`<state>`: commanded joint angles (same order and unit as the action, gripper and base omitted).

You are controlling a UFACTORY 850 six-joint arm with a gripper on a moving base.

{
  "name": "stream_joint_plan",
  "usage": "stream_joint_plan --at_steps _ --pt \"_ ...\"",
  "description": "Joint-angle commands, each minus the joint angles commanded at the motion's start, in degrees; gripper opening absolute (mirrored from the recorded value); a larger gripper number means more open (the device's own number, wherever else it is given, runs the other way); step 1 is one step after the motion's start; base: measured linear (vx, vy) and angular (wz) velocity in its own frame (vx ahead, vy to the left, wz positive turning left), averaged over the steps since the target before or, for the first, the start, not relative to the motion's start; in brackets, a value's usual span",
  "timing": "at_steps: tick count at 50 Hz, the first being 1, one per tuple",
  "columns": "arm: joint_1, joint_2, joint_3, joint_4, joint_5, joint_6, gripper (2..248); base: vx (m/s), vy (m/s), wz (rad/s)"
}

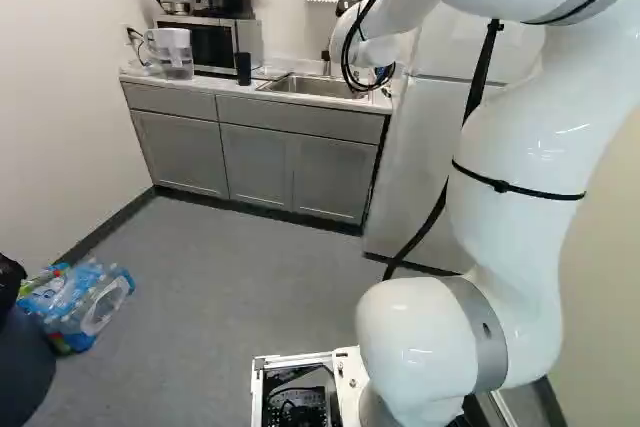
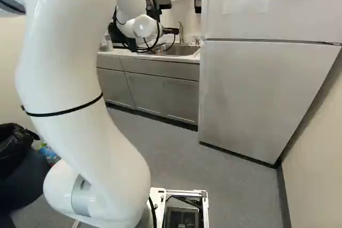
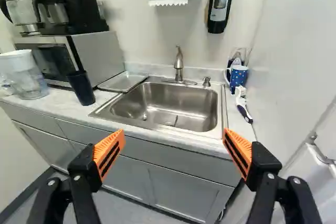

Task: Rinse the cup and place it in the tray

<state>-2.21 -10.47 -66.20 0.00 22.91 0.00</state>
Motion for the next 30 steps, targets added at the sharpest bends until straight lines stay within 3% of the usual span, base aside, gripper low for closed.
stream_joint_plan --at_steps 30 --pt "0.0 0.5 -1.1 0.0 -1.4 0.0 247 0.0 0.0 0.0"
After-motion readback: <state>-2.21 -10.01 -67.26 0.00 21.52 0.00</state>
